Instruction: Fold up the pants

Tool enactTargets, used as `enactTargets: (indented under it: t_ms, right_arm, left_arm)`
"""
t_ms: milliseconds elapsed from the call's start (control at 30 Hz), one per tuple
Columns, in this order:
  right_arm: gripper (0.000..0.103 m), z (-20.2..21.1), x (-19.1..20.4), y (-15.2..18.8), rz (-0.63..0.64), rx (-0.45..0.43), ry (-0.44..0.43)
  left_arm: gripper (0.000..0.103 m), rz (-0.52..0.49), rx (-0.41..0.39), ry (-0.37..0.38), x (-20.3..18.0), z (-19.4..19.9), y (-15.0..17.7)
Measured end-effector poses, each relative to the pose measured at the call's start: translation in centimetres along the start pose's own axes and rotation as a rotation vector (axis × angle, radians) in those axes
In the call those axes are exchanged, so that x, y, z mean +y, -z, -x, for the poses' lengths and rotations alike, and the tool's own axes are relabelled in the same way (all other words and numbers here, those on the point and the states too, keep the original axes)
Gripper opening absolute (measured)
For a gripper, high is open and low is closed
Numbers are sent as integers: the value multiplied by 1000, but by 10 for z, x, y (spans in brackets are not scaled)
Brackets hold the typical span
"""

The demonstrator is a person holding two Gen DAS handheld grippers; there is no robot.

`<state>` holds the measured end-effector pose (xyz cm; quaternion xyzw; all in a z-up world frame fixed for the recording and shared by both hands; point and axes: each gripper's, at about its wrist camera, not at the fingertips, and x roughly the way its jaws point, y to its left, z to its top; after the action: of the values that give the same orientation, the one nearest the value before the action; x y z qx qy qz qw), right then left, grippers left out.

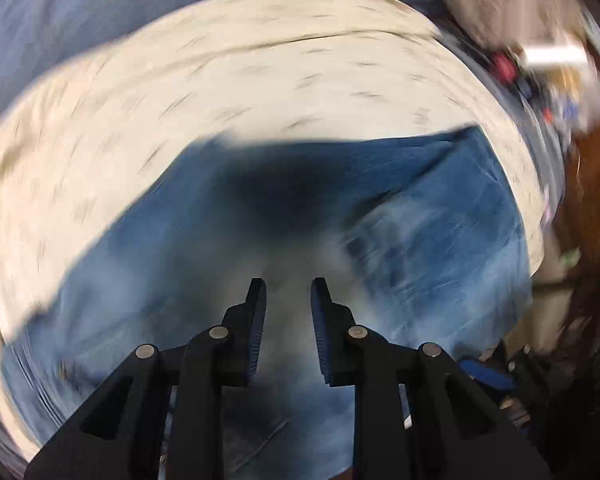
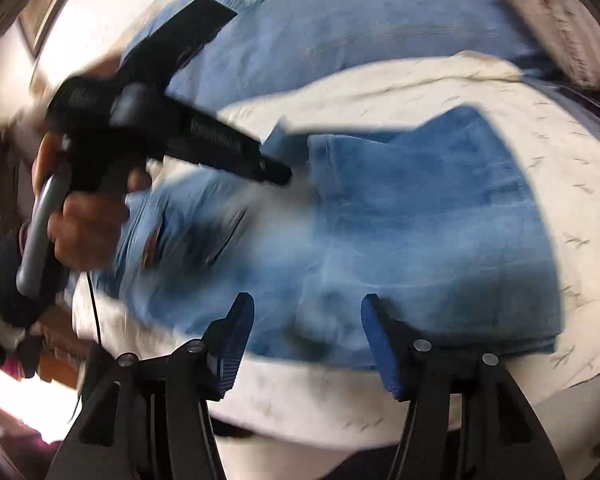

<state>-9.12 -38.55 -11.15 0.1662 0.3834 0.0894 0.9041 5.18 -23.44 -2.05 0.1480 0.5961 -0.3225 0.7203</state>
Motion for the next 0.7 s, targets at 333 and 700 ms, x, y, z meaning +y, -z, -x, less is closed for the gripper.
enactTargets:
  t_ms: [333,700]
  right_arm:
    - [78,69,-115,42,-625,-161,-192]
    - [8,18,-124,35,-769,-120,-343]
  left_arm:
    - [70,129,-20,259,-19,-6,11]
    - [20,70,-34,296,-71,-9,-1]
